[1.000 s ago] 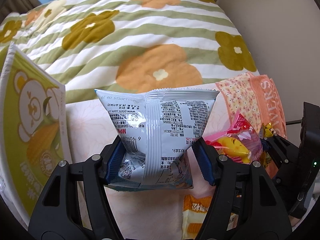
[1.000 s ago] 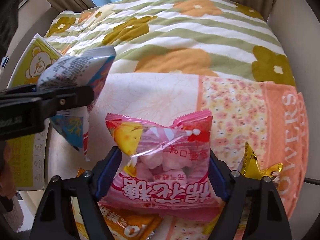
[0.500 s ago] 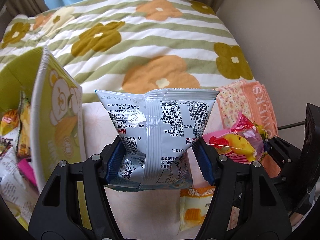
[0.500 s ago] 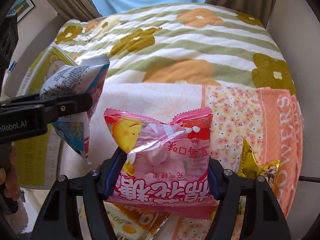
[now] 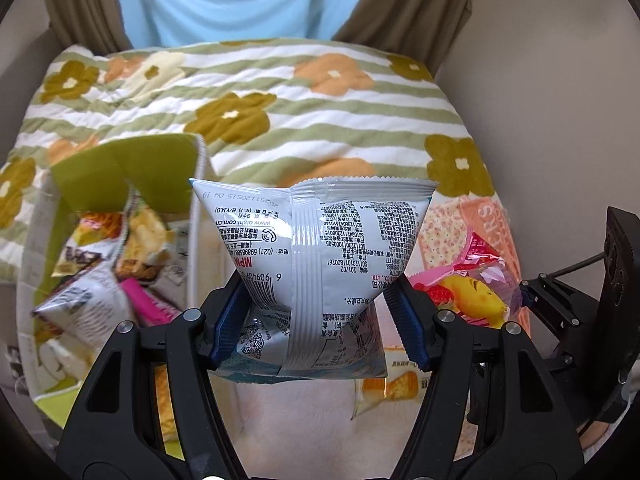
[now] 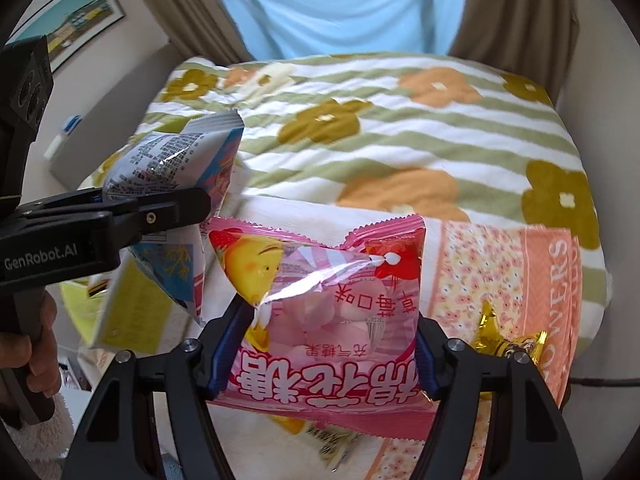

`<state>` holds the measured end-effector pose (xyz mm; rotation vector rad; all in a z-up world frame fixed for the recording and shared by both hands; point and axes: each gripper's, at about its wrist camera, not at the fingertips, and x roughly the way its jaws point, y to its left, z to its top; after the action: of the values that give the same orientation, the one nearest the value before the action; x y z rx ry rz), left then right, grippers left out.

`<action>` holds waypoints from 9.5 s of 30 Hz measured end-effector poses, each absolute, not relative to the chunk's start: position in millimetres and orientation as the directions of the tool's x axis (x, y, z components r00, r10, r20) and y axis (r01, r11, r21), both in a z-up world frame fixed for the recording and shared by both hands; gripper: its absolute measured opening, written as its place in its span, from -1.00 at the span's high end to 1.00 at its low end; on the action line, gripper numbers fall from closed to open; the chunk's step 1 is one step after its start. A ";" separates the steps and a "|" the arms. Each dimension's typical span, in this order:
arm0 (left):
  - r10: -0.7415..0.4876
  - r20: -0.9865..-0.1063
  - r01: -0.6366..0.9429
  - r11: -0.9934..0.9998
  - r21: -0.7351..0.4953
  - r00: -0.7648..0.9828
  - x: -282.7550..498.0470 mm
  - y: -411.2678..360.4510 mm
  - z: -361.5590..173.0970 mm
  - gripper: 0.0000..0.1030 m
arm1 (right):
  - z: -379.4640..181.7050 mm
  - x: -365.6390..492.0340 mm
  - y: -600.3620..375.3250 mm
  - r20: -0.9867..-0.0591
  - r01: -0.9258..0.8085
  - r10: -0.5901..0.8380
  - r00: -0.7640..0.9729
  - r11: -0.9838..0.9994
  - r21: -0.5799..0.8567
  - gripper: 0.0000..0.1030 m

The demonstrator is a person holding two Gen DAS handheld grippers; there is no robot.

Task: Organize snacks
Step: 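Carry both bags over the box and open both tools to drop them in, then reach both tools back to the last two snacks on the cloth, then grasp the orange-white chiffon cake packet with the left tool while the right tool grasps the gold Pillows packet, then carry both packets over the box and open both tools to drop them in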

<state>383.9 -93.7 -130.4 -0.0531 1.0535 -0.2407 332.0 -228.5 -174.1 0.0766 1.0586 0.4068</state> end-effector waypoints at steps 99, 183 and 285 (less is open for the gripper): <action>-0.287 -0.792 0.365 0.927 -0.087 0.539 340.0 50.1 -89.9 -0.92 | -81.1 274.3 -111.2 -0.729 0.016 0.140 0.670 0.979 0.203 -0.77; -0.180 -0.960 0.188 0.972 -0.140 0.217 333.2 -183.7 -288.9 -0.44 | -270.5 327.4 -329.7 -0.899 -0.178 0.129 0.419 0.982 0.059 -0.80; -0.217 -0.814 0.220 0.969 -0.113 0.539 260.4 190.7 -99.7 -0.99 | -107.8 260.3 -7.5 -0.810 -0.127 0.231 0.538 0.973 0.193 -0.88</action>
<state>260.4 190.7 -99.7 0.0035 0.9677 -0.2600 260.3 -7.5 -107.8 0.1158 0.9799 0.2137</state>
